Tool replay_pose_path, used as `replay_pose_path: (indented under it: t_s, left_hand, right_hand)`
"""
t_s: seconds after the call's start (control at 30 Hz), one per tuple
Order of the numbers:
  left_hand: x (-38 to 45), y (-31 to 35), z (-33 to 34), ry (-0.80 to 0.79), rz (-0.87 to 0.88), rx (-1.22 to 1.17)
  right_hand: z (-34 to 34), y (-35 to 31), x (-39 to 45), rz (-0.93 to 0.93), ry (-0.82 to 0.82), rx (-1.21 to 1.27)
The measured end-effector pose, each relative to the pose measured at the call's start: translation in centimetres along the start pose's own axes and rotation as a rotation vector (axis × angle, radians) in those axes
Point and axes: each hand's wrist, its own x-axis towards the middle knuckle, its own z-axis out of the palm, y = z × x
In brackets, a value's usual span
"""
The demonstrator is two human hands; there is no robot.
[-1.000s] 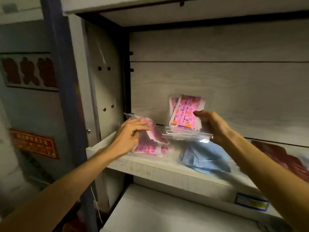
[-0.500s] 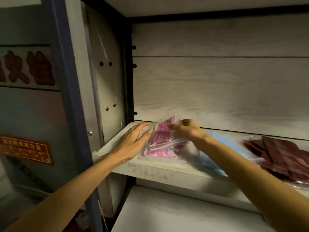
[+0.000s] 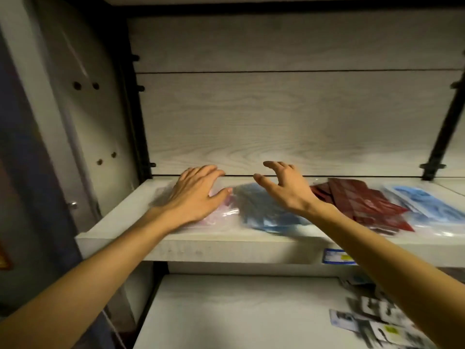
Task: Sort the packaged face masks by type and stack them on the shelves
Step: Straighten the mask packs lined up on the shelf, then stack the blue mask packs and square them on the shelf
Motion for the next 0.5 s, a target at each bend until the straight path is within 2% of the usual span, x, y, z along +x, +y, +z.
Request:
replay_pose_path:
  t_s: [0.13,0.4,0.5]
  left_hand:
    - [2.2,5.6,1.9,-0.002,0.073,0.019]
    - [3.8,19.7,4.6,0.02,0.158,-0.055]
    - [3.1,26.8,5.5,0.044,0.182,-0.132]
  right_hand:
    - [-3.4,4.7,-3.0,0.01,0.001,-0.206]
    - [-13.4,13.9,-11.9,0.062,0.074,-0.264]
    - [-17.8,17.5,-15.8,0.023,0.101,-0.25]
